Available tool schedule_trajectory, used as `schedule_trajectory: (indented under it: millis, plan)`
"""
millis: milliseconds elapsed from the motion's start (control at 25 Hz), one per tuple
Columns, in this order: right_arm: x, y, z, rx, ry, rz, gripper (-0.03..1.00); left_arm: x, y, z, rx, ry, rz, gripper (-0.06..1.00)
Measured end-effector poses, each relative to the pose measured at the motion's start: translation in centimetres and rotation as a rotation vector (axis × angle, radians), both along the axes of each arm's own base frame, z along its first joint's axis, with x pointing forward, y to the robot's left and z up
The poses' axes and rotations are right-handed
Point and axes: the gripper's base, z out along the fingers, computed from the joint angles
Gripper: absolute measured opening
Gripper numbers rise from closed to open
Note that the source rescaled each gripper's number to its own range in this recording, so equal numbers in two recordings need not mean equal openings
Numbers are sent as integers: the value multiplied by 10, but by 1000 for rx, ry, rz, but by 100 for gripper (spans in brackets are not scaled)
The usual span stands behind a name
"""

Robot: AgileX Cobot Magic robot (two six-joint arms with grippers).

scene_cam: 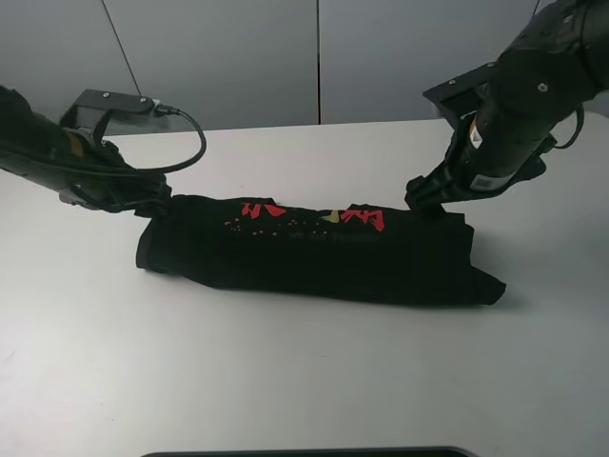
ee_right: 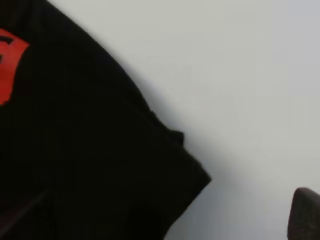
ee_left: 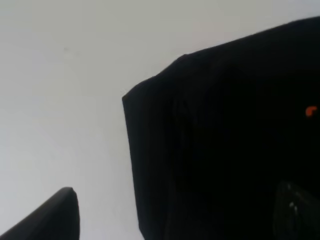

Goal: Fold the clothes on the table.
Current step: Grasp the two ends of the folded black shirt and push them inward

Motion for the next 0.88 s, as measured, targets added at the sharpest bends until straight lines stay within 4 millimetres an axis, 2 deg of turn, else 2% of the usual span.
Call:
schedule_trajectory:
  millis: [160, 360, 560, 880]
  plan:
    - [-4, 0, -2, 72, 64, -104, 100, 11, -4, -2, 44, 63, 13, 99]
    - [-2, -12, -3, 152, 118, -237, 100, 23, -9, -22, 100, 156, 10, 99]
    - [-2, -14, -5, 178, 145, -269, 100, 33, -5, -38, 126, 221, 39, 99]
    - [0, -11, -38, 149, 237, -292, 100, 40, 11, -43, 127, 249, 85, 99]
